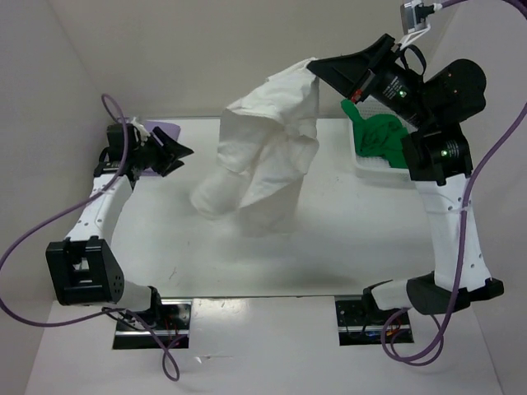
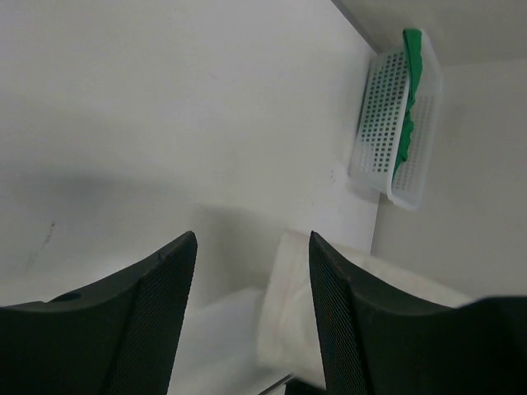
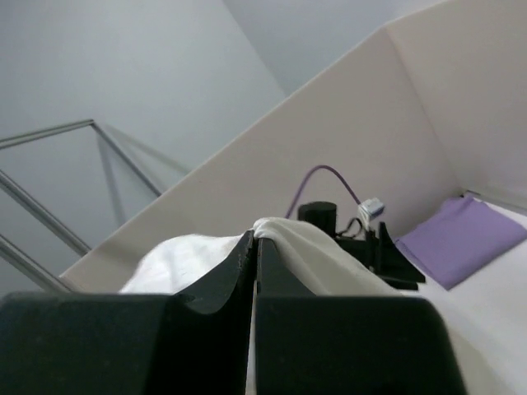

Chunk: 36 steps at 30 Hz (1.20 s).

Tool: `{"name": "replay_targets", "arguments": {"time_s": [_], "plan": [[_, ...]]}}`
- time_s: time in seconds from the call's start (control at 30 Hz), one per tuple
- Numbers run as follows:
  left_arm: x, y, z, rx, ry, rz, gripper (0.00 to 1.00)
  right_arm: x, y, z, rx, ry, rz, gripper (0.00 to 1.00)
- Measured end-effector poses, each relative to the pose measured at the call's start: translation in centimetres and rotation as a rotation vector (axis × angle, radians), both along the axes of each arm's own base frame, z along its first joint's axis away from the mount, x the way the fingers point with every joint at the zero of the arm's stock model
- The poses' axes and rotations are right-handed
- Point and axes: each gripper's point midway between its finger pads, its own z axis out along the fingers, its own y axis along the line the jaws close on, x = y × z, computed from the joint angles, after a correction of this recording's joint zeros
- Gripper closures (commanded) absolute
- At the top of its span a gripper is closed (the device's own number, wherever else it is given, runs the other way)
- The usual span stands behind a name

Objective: Fold and stack the t-shirts
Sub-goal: Move the tshirt to the center of the board, then flatten out the tshirt

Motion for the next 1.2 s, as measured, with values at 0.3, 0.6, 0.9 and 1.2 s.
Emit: {"name": "replay_targets", "arguments": {"time_s": [0.3, 0.6, 0.9, 1.2], "plan": [[-0.1, 4.5, 0.4, 0.072, 0.020, 0.138, 0.34, 11.2, -1.2, -24.2, -0.127, 0.440, -0.061, 0.96], [-0.6, 5.8, -2.3, 0.153, 0.058, 0.175, 0.32, 16.0, -7.6, -50.1, -0.356, 1.105, -0.377, 0.51], [-2.9, 6.0, -10.7, 0.182, 0.269, 0.152, 0.28, 11.5, 3.0, -44.3, -0.561, 0.786, -0.240, 1.00], [-1.4, 6.2, -16.6, 0.166, 0.400, 0.144, 0.53, 6.5, 9.0, -51.0, -0.741, 0.881, -0.072, 0.60]]}}
